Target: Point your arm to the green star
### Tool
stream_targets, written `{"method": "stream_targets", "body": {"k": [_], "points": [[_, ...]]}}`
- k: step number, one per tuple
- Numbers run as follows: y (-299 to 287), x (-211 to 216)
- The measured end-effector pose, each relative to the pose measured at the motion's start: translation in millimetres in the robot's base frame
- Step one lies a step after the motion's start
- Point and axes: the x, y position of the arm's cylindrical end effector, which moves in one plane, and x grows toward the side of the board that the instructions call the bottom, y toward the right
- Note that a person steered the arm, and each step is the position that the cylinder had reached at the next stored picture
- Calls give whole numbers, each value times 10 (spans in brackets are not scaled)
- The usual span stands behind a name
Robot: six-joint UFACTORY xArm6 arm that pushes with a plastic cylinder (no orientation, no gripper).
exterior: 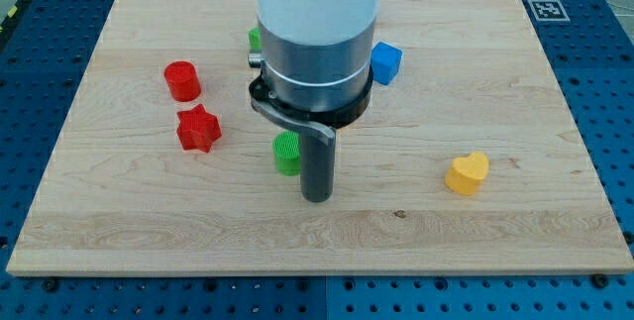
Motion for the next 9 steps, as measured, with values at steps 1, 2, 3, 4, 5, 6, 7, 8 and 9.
{"method": "stream_targets", "body": {"k": [1,2,3,4,5,6,7,8,9], "points": [[-201,-185],[-531,-470],[-580,-733],[-649,-1047],[-788,-1360],[-979,-1497],[-1241,-1703],[-1336,-1969],[-1522,-2169]]}}
